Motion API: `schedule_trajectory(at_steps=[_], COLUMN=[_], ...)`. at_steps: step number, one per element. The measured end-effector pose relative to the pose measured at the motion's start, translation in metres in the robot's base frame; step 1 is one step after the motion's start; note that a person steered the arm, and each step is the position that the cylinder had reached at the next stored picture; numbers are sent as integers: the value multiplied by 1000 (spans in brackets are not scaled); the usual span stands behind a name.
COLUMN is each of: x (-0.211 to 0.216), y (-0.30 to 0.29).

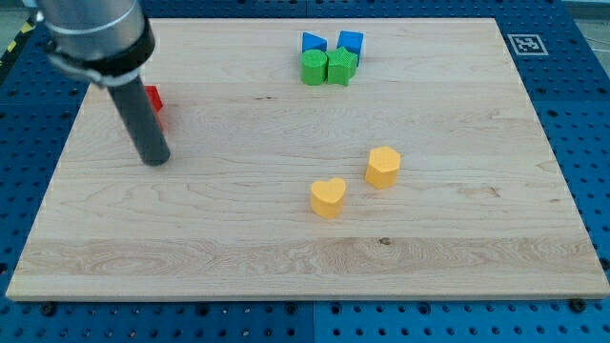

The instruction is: Point your arm at the bottom right side of the yellow heart

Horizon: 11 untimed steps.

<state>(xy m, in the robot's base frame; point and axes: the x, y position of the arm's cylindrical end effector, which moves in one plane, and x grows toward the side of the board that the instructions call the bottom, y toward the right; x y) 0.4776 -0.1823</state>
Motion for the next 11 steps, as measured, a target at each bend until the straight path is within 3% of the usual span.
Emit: schedule_trajectory(at_steps=[2, 4, 5, 8, 11], x=[30, 51, 81, 84, 51], y=[5, 92, 127, 242, 199])
